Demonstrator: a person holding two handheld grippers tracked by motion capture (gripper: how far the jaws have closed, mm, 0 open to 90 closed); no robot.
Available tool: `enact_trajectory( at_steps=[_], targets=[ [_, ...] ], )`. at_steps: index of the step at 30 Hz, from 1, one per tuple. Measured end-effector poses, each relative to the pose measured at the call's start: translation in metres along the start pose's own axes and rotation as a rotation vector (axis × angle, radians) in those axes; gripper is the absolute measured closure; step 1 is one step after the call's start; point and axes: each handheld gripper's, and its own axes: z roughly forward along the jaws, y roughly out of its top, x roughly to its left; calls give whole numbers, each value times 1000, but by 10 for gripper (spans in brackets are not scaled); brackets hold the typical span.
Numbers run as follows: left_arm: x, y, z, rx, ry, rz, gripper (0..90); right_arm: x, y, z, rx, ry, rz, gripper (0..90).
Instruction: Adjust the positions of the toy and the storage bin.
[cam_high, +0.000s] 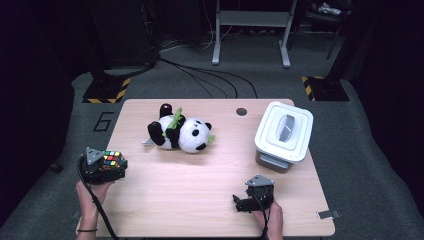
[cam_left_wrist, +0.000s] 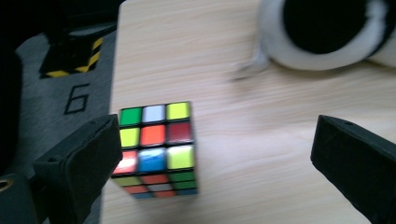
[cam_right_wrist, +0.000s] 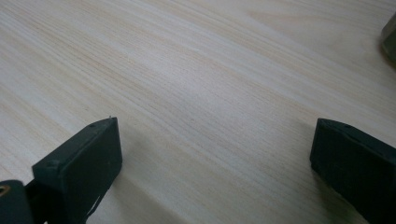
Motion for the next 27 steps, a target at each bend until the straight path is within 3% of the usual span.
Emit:
enact_trajectory(
  at_steps=[7,10,14,17,27],
  targets=[
    [-45,-14,1,3,-99,61,3,0,0,0,-1,0,0,15],
    [-66,-28,11,46,-146,100,7,0,0,0,-1,0,1,15],
    [-87,-45,26,80,-174,162,20,0,0,0,2,-2,2,15],
    [-91,-49,32,78,-176,171,22,0,0,0,2,-2,4,16],
    [-101,-53,47,147,-207,202,4,0,1,-2,11,-10,24,33]
  ],
)
